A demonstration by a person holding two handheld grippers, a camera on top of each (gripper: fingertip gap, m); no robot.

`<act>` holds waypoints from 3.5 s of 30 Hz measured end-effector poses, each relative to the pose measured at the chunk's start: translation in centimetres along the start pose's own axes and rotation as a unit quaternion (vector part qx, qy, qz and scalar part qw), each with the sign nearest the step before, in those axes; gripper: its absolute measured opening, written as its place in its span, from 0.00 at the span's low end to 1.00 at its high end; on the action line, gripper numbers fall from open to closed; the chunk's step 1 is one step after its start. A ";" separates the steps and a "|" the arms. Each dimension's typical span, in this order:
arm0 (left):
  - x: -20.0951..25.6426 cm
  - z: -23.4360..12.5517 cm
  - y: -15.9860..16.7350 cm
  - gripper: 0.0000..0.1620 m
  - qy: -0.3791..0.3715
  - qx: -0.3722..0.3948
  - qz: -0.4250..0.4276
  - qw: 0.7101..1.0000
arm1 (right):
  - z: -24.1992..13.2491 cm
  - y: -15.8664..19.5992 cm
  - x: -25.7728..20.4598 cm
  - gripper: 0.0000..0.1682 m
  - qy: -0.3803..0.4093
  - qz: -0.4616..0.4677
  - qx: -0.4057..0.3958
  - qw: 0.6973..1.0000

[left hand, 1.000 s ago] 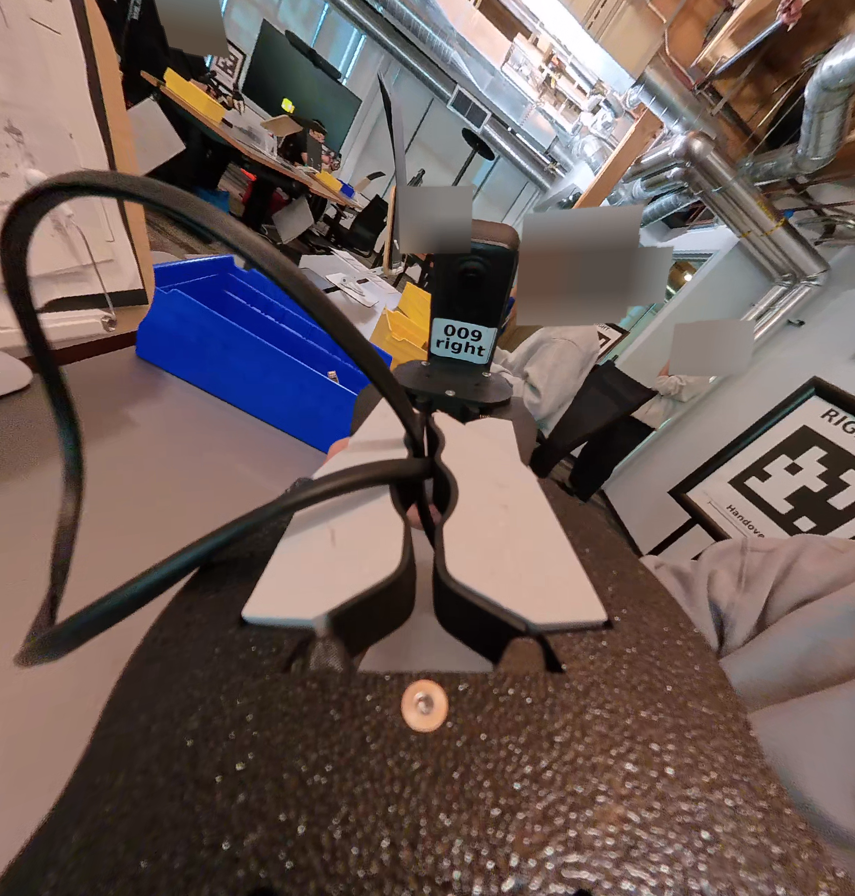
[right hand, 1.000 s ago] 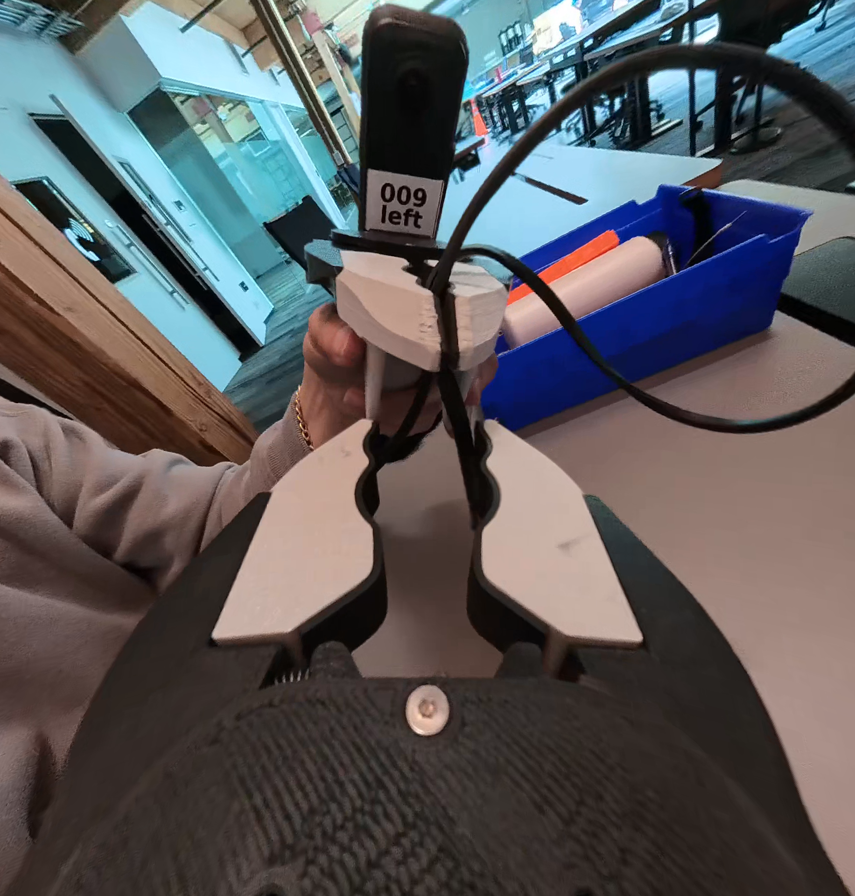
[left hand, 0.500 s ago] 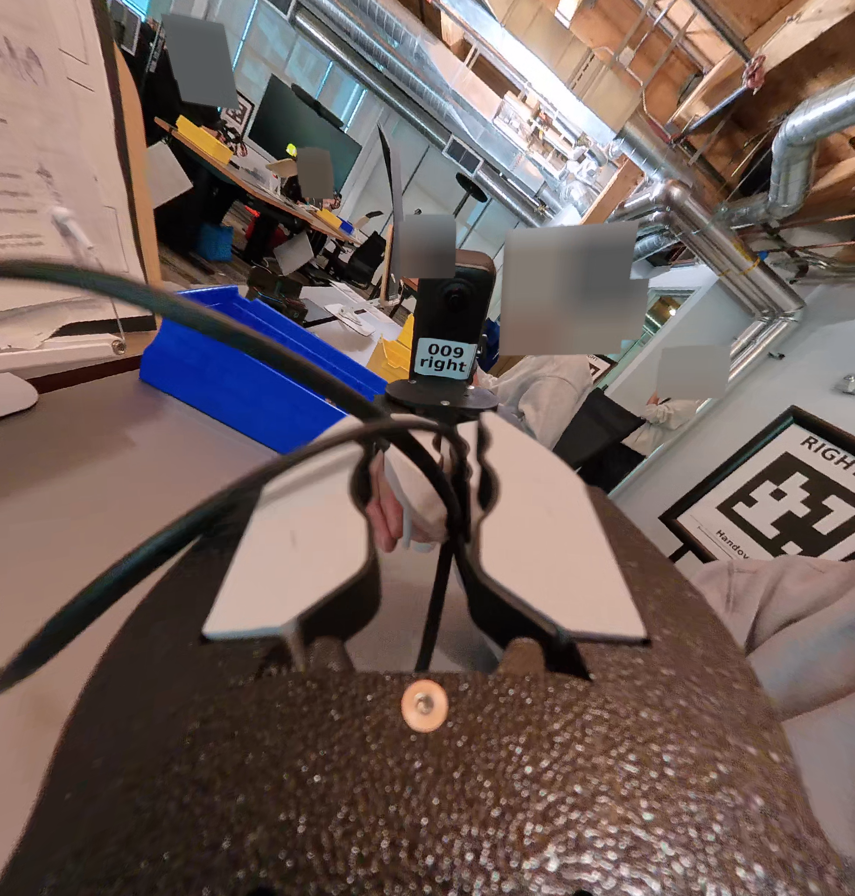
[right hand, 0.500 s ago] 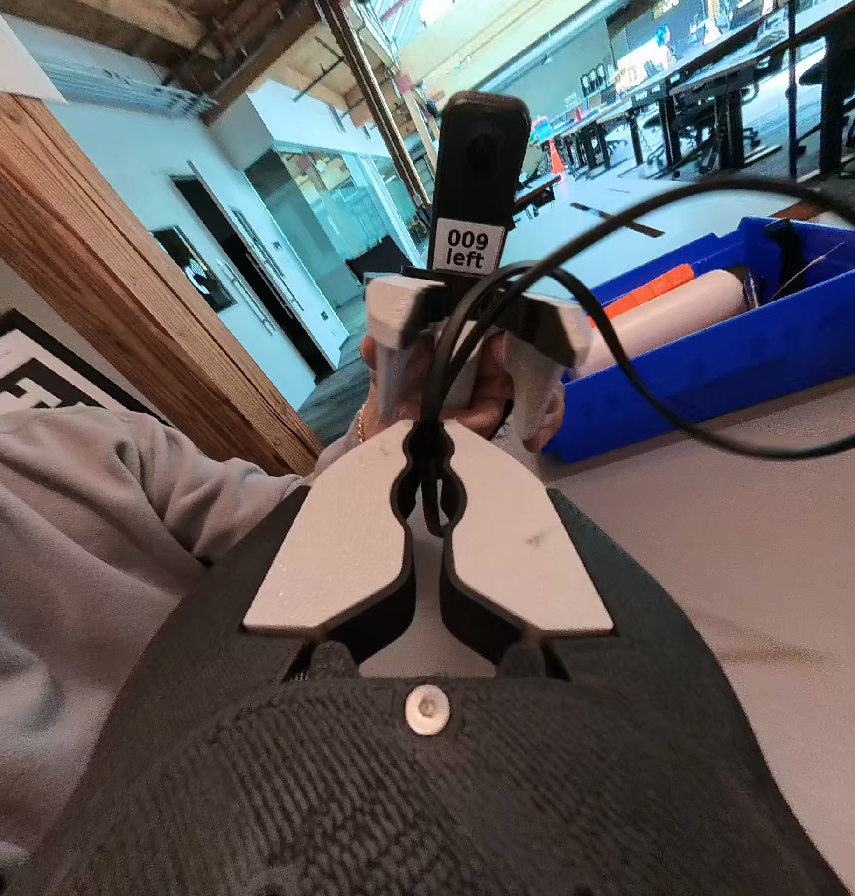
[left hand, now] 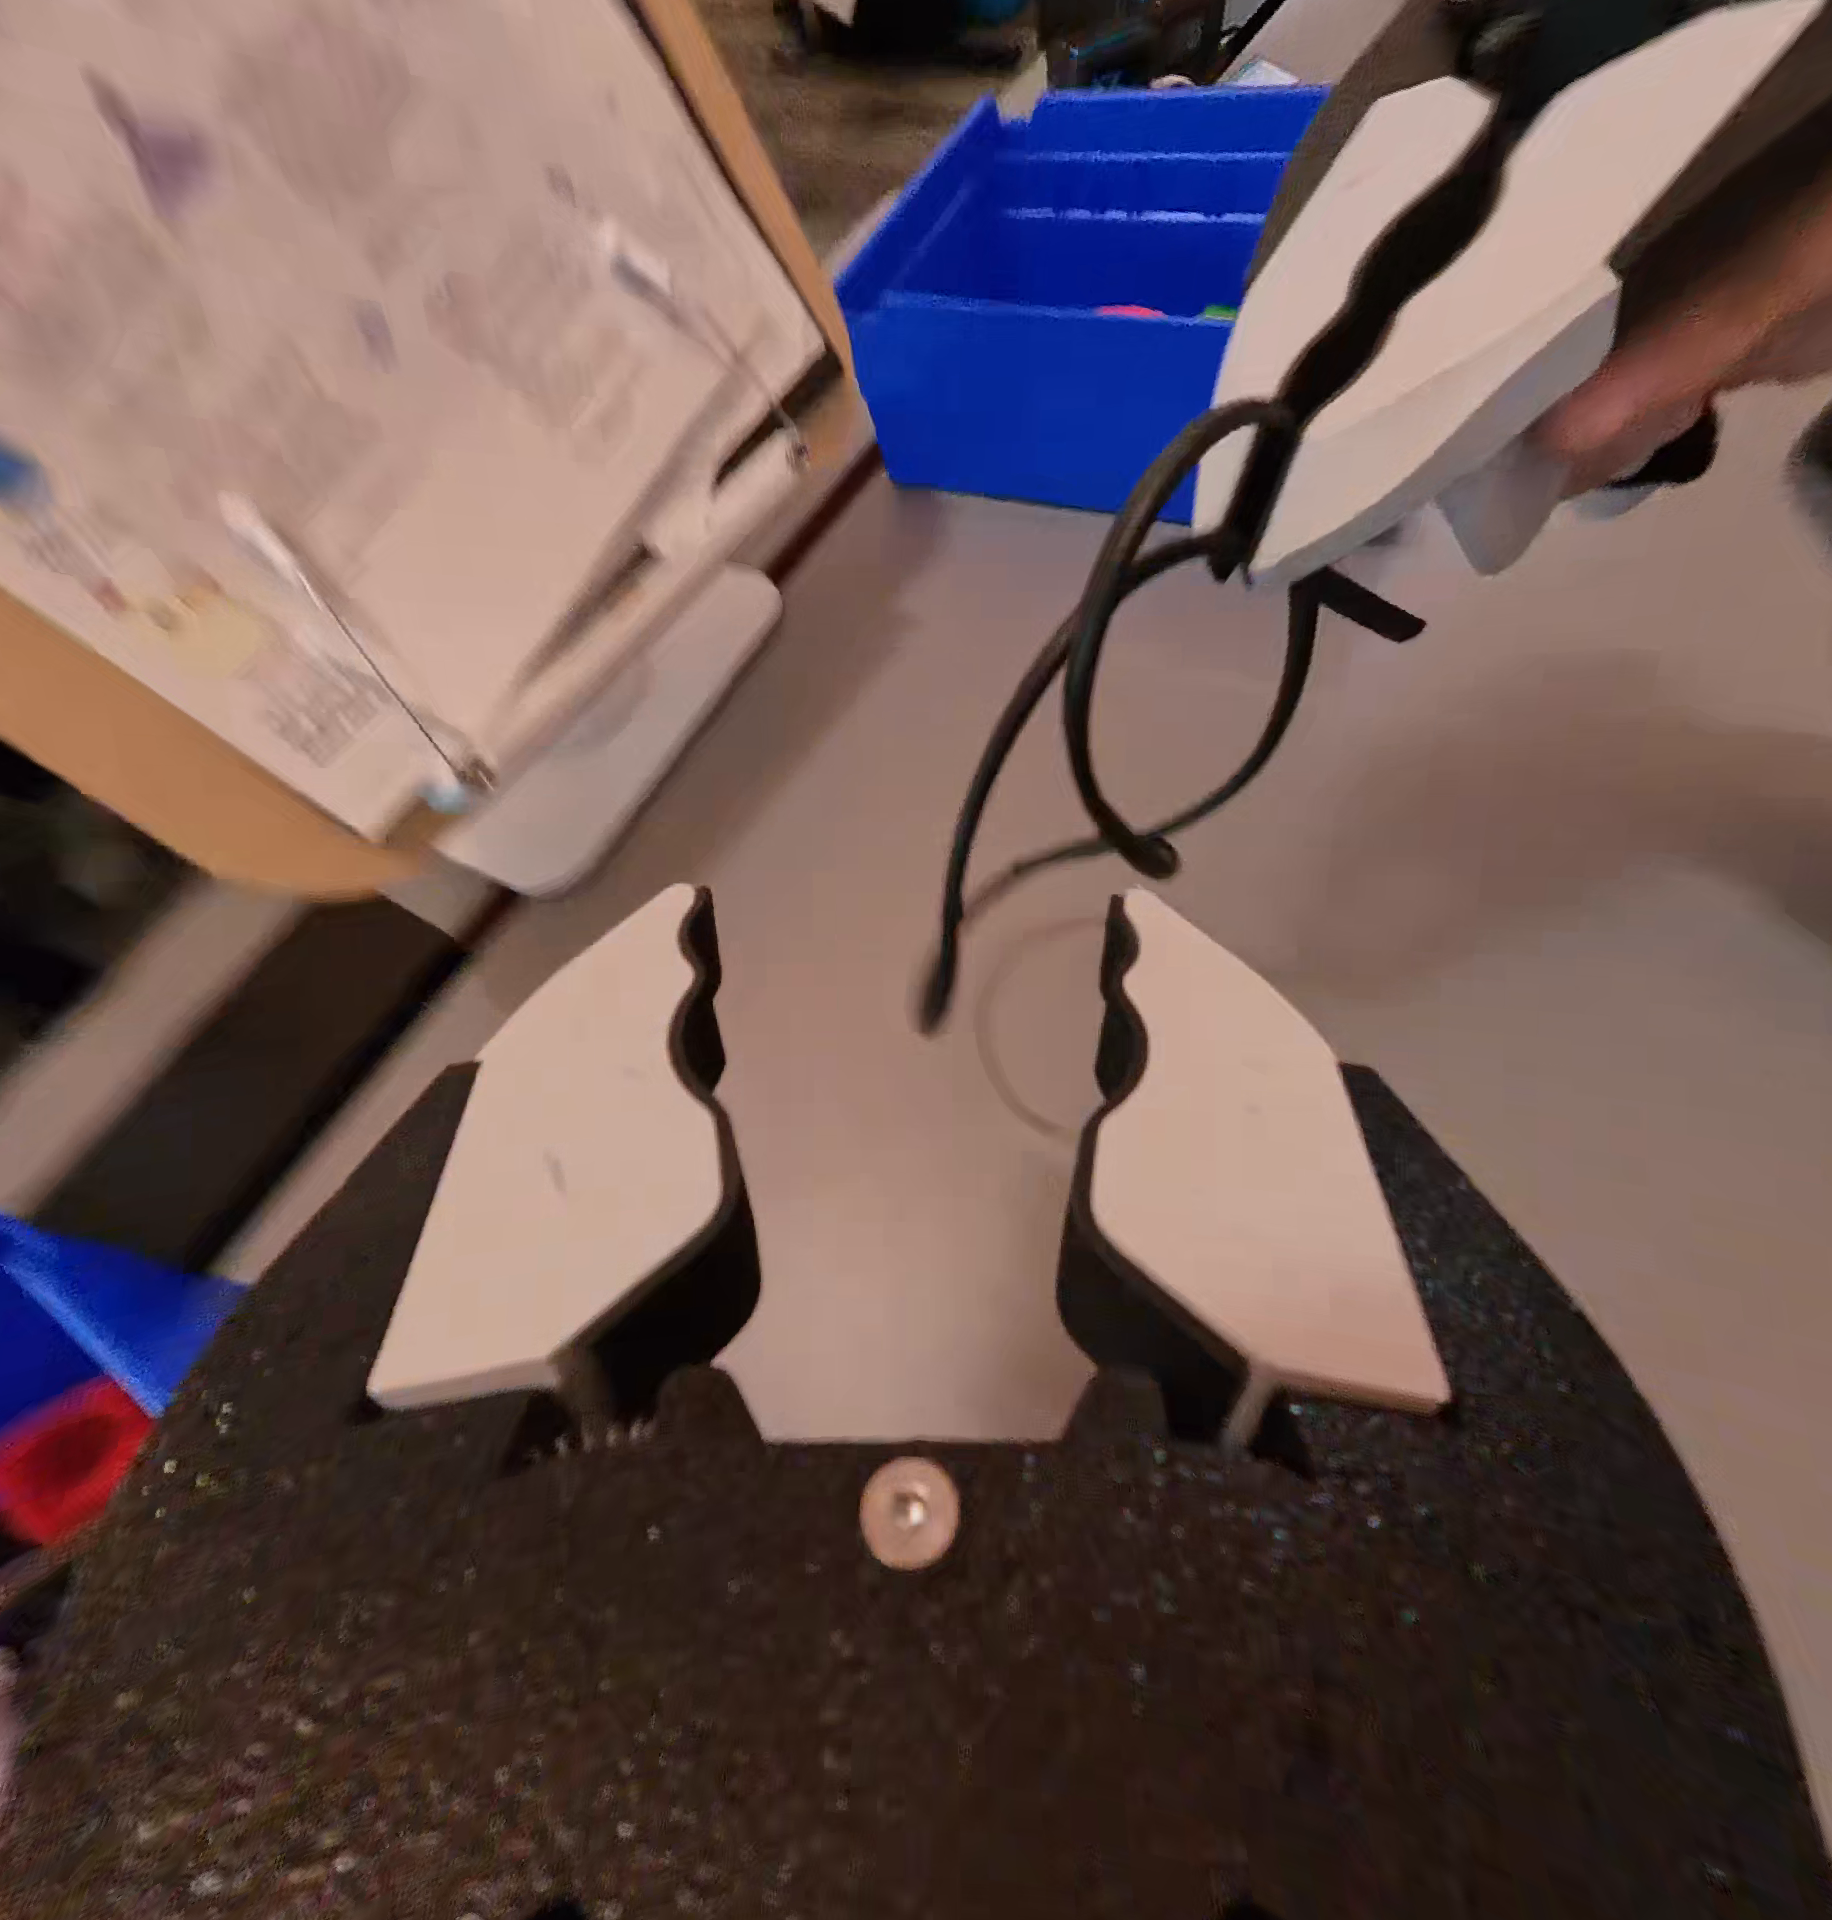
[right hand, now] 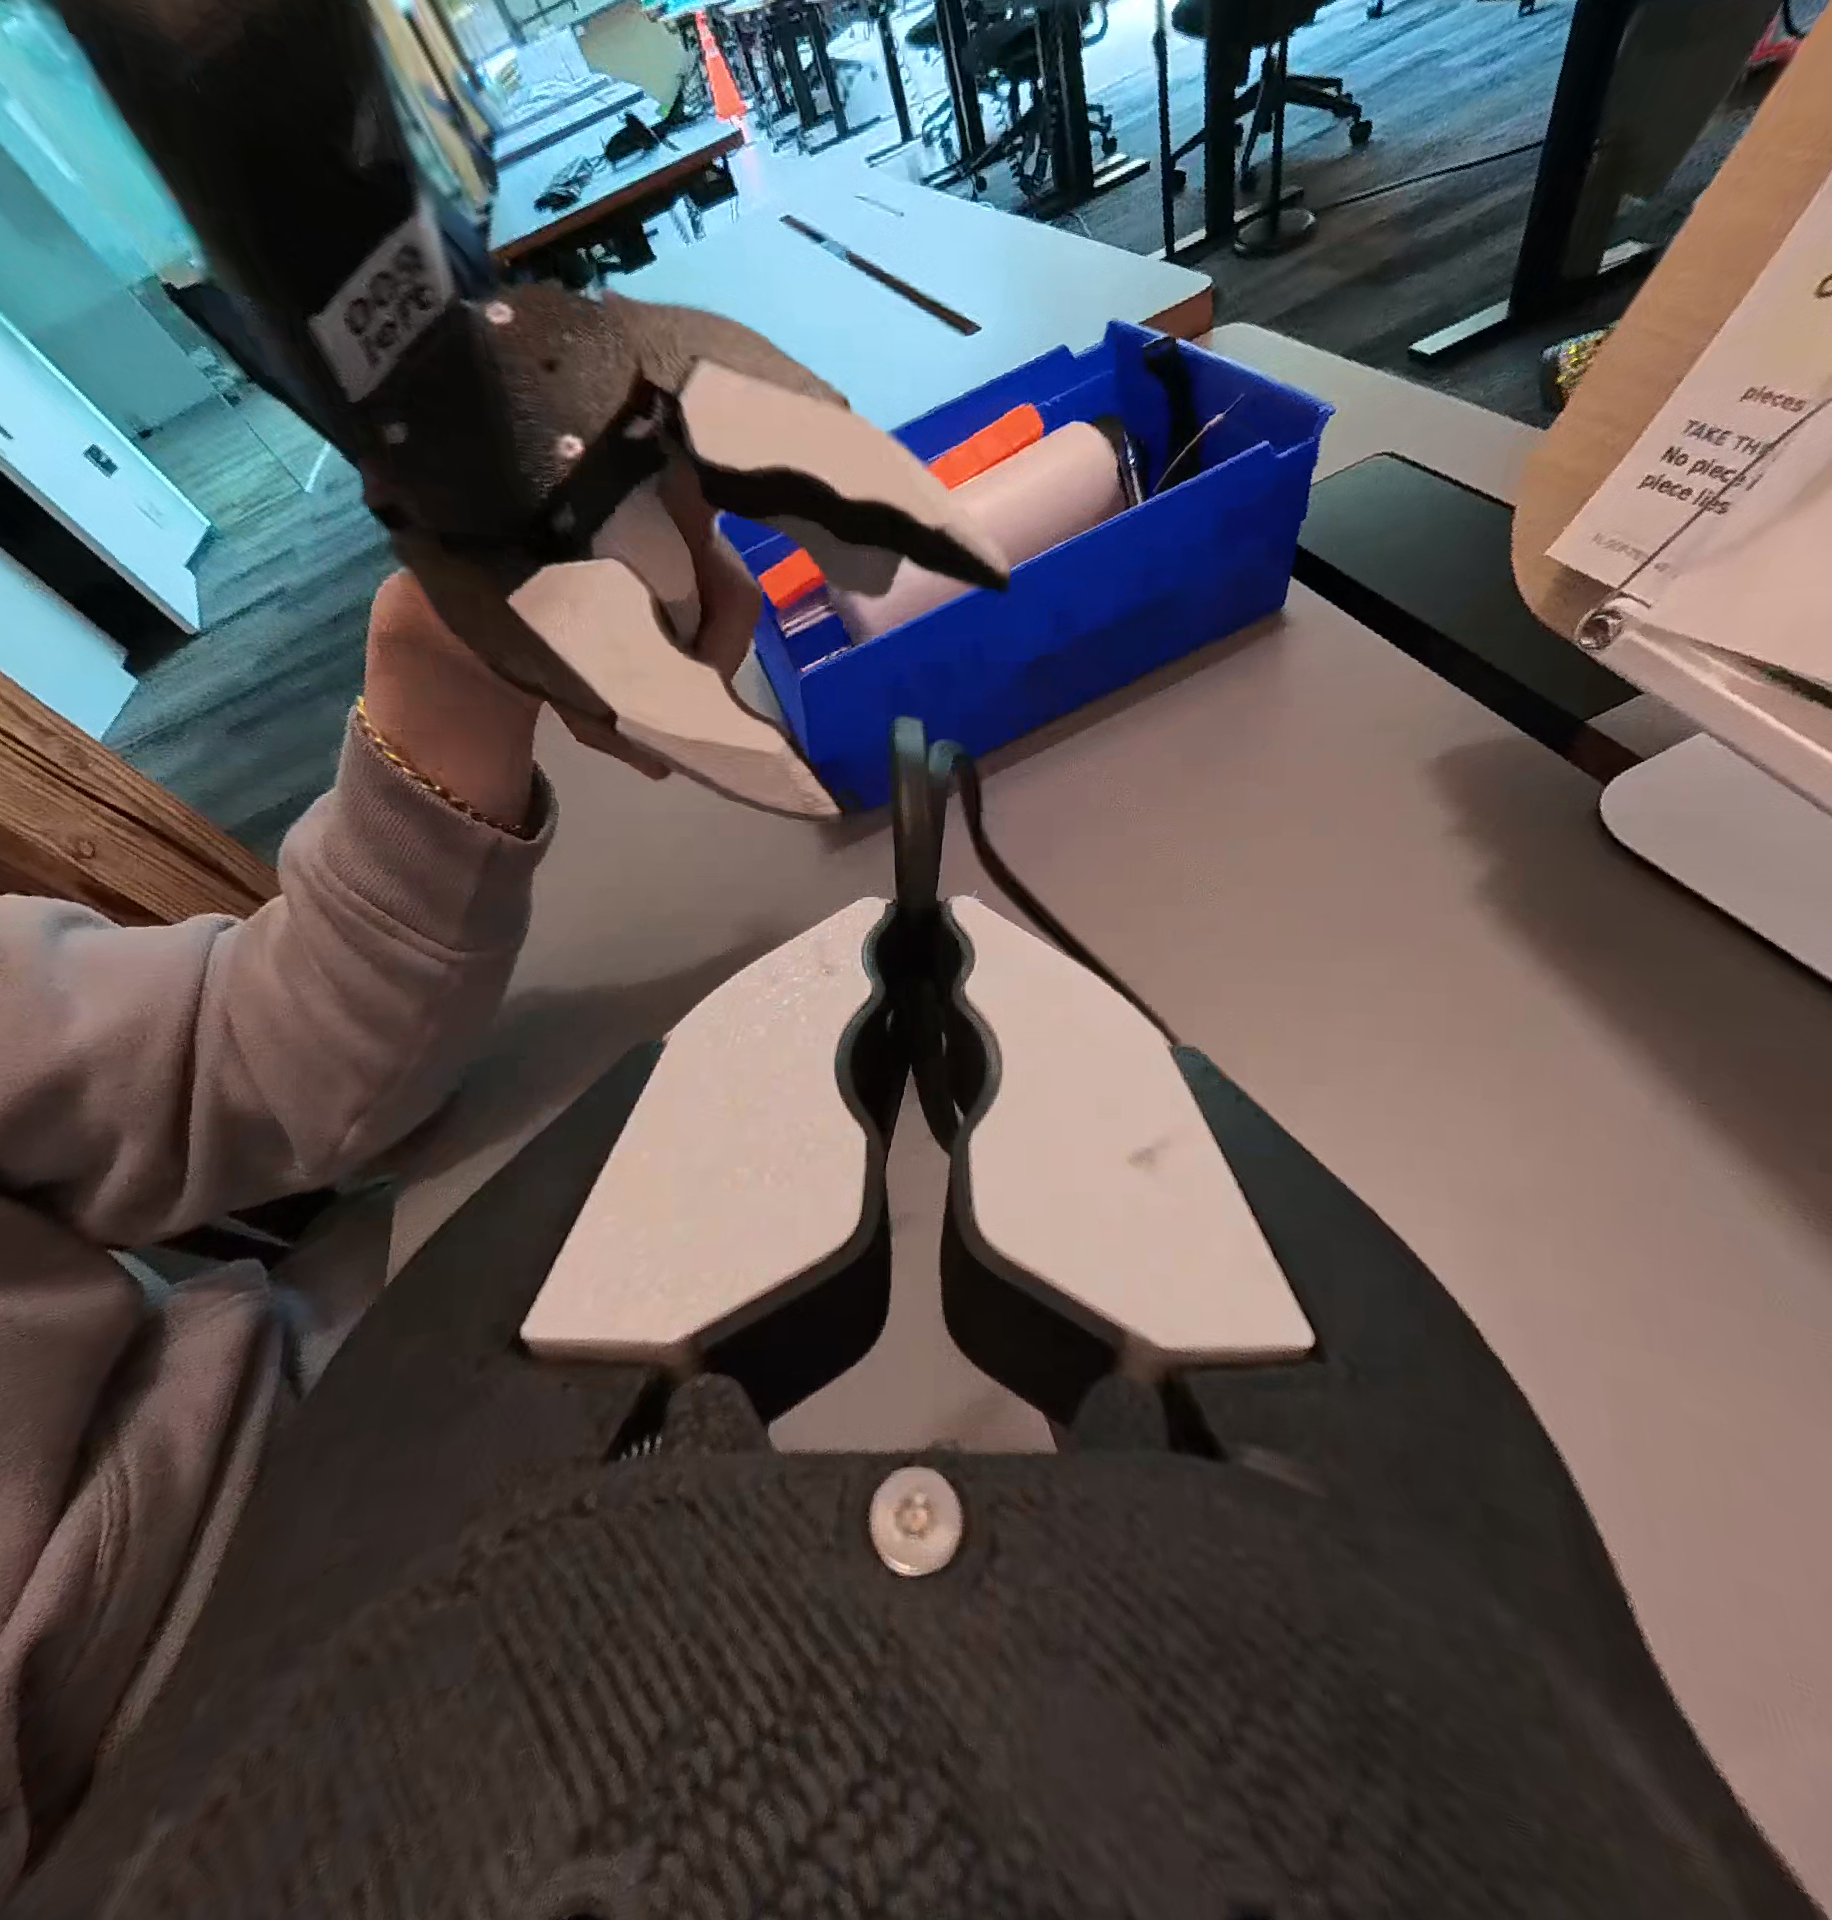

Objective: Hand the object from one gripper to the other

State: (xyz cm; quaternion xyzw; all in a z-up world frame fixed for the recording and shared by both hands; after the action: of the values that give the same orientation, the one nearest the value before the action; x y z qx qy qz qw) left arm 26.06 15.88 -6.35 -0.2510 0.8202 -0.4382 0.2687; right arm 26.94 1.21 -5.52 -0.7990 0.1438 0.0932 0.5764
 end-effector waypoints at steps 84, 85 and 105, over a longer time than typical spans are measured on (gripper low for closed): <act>8.6 -0.1 -4.4 0.20 -0.075 0.122 0.446 0.883 | -0.4 1.6 -2.6 0.03 -0.119 0.011 -0.042 0.992; 8.7 0.0 -4.4 0.18 -0.079 0.121 0.458 0.877 | -0.7 1.7 -2.7 0.03 -0.129 0.012 -0.041 0.991; 9.5 3.8 -4.4 0.03 -0.180 0.062 0.574 0.796 | -2.3 2.4 -2.3 0.06 -0.120 -0.001 -0.043 0.992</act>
State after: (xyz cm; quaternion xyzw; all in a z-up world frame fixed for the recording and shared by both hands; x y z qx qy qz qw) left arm 22.42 5.39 -6.45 0.2091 0.7218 -0.2006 0.6285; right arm 23.93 -1.36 -6.27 -0.8065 0.0687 0.1938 0.5543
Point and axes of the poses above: each gripper's, where its closed fingertips meet, z out along the fingers, y out of its underside, x = y × z across the jaws, the point moved 5 cm from there along -z, back along the fingers, and after that the axes turned 4 degrees about -y, right-handed, at the moved point
